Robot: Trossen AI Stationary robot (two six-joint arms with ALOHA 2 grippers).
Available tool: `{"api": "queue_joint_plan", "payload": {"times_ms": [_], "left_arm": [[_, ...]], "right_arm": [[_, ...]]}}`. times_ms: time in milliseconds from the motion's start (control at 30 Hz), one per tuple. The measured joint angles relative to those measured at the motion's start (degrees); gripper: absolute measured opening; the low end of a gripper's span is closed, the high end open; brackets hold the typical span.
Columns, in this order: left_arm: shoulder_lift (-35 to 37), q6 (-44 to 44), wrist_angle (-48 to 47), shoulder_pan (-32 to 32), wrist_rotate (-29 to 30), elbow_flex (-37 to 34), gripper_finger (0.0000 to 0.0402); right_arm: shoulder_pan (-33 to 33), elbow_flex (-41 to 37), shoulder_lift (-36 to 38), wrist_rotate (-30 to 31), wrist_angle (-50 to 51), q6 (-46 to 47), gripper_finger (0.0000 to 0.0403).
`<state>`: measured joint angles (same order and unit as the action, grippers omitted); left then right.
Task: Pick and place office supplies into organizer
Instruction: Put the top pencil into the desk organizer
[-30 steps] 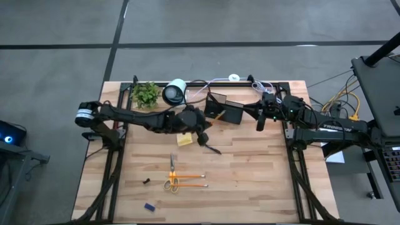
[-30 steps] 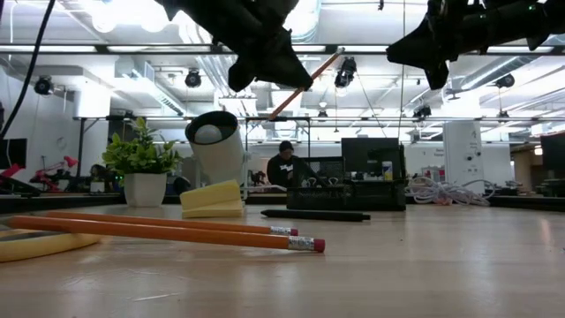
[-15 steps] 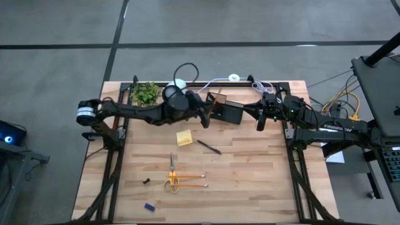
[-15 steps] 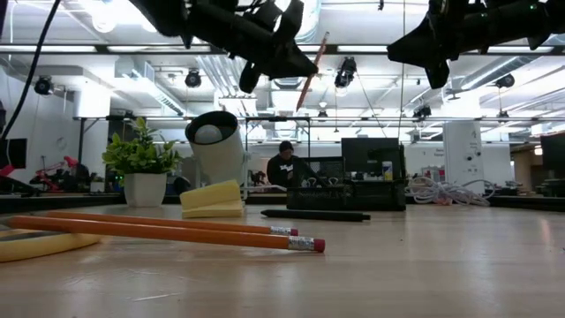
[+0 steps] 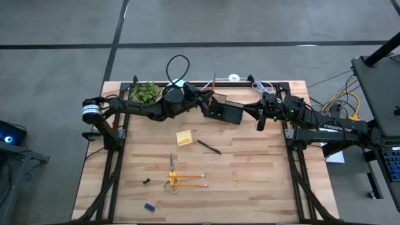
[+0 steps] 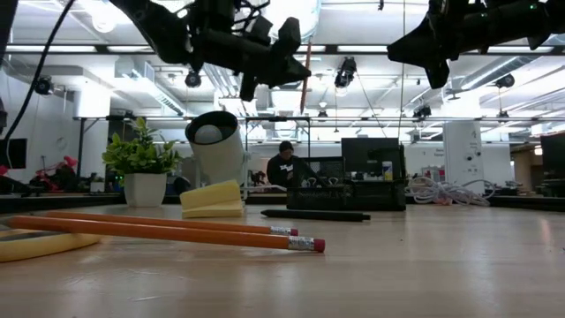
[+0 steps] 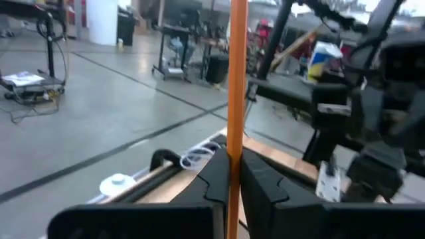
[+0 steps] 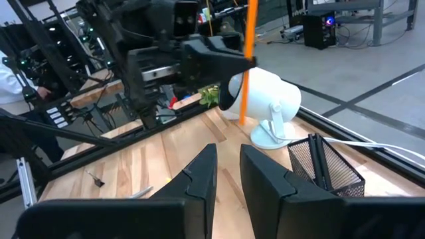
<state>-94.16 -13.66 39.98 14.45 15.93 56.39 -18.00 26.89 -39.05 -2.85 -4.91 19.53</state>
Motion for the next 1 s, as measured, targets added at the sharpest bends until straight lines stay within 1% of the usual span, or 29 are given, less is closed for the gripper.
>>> {"api": "queue_joint_plan", "payload": {"times_ms": [200,300,500,700,1000], "left_arm": [[-5.7,0.1,11.3,1.7,-0.9,-0.3,0.0004],[-8.5,0.2,15.2,2.3,-0.9,-0.2,0.0004],[-10.9,1.1,16.7,3.6,-0.6,-0.1,0.0004],[-11.3,6.7,16.7,5.0,0.9,-0.1,0.0004],[-11.6,6.7,16.4,6.2,0.9,-0.2,0.0004]], "right_arm": [[0.0,0.0,0.0,0.0,0.0,0.6,0.0057],[0.0,0.0,0.0,0.0,0.0,0.6,0.0057],[0.0,0.0,0.0,0.0,0.0,0.8,0.0057],[0.0,0.0,0.0,0.0,0.0,0.8,0.0057],[0.0,0.0,0.0,0.0,0.0,0.9,0.0057]]}}
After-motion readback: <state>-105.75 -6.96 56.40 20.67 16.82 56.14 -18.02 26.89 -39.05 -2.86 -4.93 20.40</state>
